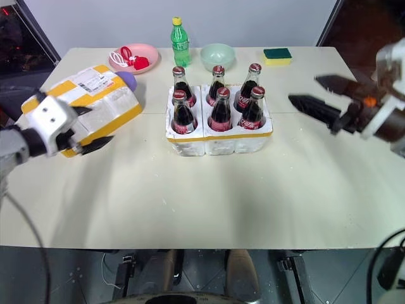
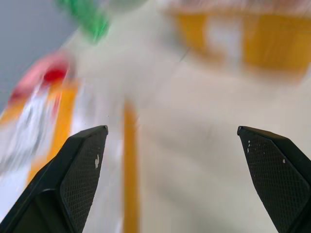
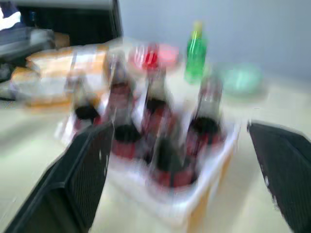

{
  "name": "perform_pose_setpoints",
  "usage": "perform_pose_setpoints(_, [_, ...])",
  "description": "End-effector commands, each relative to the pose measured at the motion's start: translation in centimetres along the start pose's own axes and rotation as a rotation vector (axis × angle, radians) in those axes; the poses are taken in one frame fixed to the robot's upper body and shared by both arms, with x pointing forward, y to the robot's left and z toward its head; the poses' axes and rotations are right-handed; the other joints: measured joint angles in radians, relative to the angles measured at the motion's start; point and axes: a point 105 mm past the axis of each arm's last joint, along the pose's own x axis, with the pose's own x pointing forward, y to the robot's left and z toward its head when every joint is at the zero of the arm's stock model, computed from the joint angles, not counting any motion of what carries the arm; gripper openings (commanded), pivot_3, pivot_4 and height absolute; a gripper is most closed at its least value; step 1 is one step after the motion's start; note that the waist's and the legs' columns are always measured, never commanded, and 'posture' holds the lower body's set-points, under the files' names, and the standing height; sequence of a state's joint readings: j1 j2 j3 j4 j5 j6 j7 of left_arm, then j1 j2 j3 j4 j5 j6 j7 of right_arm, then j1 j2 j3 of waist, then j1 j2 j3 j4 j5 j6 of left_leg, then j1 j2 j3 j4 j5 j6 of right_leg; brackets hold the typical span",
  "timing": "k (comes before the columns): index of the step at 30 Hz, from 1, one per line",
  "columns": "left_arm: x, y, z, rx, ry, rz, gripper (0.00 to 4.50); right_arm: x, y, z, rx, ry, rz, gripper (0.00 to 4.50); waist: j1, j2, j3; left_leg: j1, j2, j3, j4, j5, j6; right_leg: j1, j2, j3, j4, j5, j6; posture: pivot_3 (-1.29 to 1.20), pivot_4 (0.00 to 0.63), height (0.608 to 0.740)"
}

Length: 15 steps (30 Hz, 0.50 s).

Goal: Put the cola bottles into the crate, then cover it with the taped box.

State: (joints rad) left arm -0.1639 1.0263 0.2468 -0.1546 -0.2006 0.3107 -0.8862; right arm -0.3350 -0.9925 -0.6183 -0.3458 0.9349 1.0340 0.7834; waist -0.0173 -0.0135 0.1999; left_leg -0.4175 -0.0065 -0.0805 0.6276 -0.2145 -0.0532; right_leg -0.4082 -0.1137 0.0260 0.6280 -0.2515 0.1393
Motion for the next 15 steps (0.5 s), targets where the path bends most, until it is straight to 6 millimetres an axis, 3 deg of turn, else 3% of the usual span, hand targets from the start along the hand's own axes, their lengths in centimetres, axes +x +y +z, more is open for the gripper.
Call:
perform_pose_setpoints(1, [-2.9,0.7,-4.2,0.131,0.197,-0.01,4.5,-2.1,1.9,0.8,-0.077,0.026,0.085,4.48,0.001,0.001,0.0,0.0,0.0,0.001,0.0,0.0,0.0,-0.001,-0.001,0.0,0.0,0.0,-0.001,0.0,0.15,0.739])
perform_pose_setpoints(8, [-3.9,4.8,-10.0,0.184,0.434,0.236,4.5,-2.7,2.3,0.7,-0.094,0.035,0.114,4.48,0.009,-0.001,-0.001,-0.001,0.002,0.003,0.003,0.0,-0.001,0.001,-0.003,-0.002,0.0,-0.001,-0.003,0.0,0.15,0.739])
perform_pose_setpoints(15, [-1.1,6.4,-12.3,0.241,0.51,0.383,4.5,-2.8,2.3,1.9,-0.1,-0.014,0.101,4.48,0.006,-0.001,-0.001,-0.002,0.002,0.005,0.0,0.0,0.0,-0.002,-0.003,-0.002,0.002,0.001,0.002,0.0,0.15,0.739])
